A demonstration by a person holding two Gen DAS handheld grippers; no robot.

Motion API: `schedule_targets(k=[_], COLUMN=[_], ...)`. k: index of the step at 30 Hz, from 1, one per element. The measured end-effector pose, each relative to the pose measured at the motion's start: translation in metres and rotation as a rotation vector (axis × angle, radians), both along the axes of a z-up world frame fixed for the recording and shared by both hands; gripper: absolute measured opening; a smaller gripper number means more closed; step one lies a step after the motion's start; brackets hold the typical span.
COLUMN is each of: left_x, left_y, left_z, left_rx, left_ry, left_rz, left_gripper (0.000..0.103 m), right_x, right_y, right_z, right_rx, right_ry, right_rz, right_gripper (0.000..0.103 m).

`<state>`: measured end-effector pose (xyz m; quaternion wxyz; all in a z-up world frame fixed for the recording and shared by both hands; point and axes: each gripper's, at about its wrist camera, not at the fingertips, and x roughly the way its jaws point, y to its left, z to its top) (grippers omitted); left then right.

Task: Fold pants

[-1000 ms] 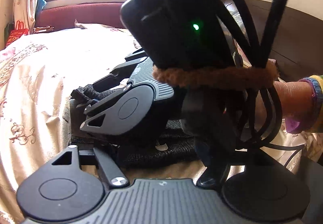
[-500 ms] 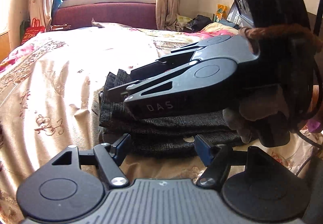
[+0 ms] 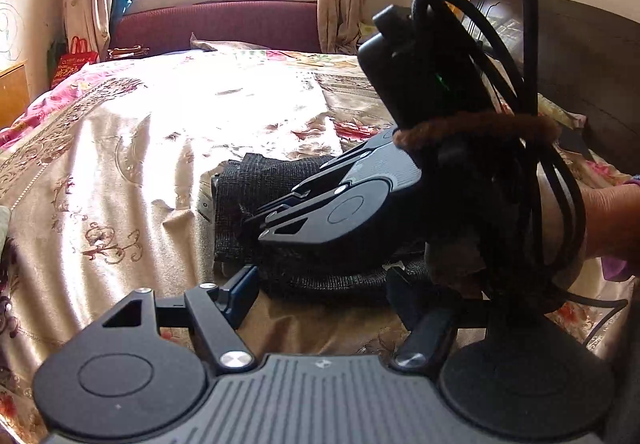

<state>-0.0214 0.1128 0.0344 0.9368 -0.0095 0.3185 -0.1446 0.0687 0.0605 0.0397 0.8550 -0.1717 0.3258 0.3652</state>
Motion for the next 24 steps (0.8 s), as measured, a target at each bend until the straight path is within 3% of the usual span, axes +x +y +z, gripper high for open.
schedule_targets(k=[10,13,16,20,24], left_x=[0.001,0.000,0.001,0.003,0.009], left_y=[0.001,-0.002,-0.002,-0.007,-0.019], left_z=[-0.003,-0.003,-0.003,-0.003,0.000], left_rx=[-0.002,0.010,0.027,0.043,0.093], left_ry=[0.017,0.022,0.030,0.028,0.000], left_rz=[-0.001,-0.006,0.002,-0.025,-0.056], left_gripper=[0.083,0.082,0.083,0.083,0.083], right_x=[0.001,-0.005,-0.019,-0.008,-0.013], right_y=[-0.004,0.006,0.026,-0.001,-0.052], right_z=[0.017,0.022,0.022,0.027,0.025], right_rx=[0.103,0.177,0.106,0.176,0.152], right_ry=[0.072,0.110,-0.044,0.009,-0.012], right_rz=[-0.018,0.055,0.092,0.018,-0.131], right_gripper=[0.006,0.001,0.001,0.002,0.007])
